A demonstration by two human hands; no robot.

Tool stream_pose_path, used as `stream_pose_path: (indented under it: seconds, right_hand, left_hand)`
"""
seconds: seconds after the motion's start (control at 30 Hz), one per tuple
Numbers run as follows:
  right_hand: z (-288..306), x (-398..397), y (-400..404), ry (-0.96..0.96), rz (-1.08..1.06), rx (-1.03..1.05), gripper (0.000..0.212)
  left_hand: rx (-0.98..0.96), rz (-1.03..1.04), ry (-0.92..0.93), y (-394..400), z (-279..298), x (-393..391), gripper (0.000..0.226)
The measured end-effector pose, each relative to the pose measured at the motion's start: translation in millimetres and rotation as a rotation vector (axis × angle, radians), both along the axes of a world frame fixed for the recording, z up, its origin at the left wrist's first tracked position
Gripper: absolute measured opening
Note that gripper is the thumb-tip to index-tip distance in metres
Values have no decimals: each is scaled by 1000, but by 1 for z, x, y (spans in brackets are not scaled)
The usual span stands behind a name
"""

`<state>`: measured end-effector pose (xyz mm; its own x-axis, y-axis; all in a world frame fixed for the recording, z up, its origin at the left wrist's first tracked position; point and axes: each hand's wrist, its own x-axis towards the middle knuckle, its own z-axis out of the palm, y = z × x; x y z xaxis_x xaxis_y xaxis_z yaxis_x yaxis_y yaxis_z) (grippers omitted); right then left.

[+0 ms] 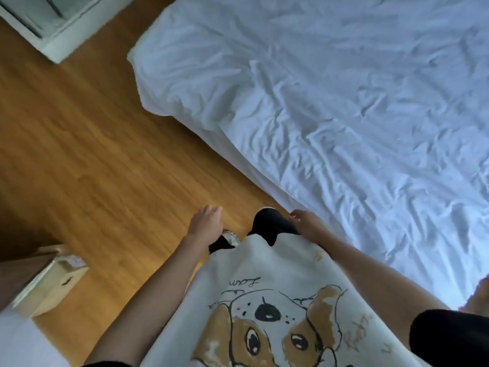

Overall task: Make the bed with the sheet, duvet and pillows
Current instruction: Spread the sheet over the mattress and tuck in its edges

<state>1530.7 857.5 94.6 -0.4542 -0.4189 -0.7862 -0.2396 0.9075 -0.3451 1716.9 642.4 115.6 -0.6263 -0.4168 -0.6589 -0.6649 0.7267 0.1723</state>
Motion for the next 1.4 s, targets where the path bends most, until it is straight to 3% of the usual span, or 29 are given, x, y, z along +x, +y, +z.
stream_pose_path:
  seconds: [0.3,0.43,0.67,0.8,0.87,0.97,1.03,1.17,1.23,1.3,1.4]
  right_hand:
    - [-35,-49,-85,-56,-216,23,33]
    - [-81,-88,-123,-2,-162,27,39]
    - [-169,-185,-208,326,-147,-28,58]
    - [-234,-210,-233,387,-45,-41,69]
    - [-268,-213,-237,441,17,-25,80]
    - [-308,-209,-241,543,8,-23,92]
    - [-331,-202,-240,712,5,-47,89]
    - [-359,-205,-236,961,-29,-171,62]
    - [-362,-214,-234,967,-46,-242,47]
    - [-358,-227,-239,956,-49,-283,36]
    - [-342,-241,-254,884,-120,-200,36]
  left_hand:
    - [22,-174,-2,-116,-27,-129,44]
    - [35,-217,-53,-161,-61,-178,46]
    - [-170,-392,58,-264,-157,-296,49]
    - [-243,-537,151,-310,-221,-350,51]
    - [-262,-661,190,-329,-253,-368,59]
    - [-255,-745,171,-352,-295,-380,89]
    - [-270,-695,166,-360,-319,-381,98]
    - [-352,-708,364,-367,-351,-376,75]
    - [-380,-711,544,-374,-362,-378,56]
    - [-385,-707,688,-382,-370,-381,51]
    - [-277,-748,667,-388,-360,-394,38]
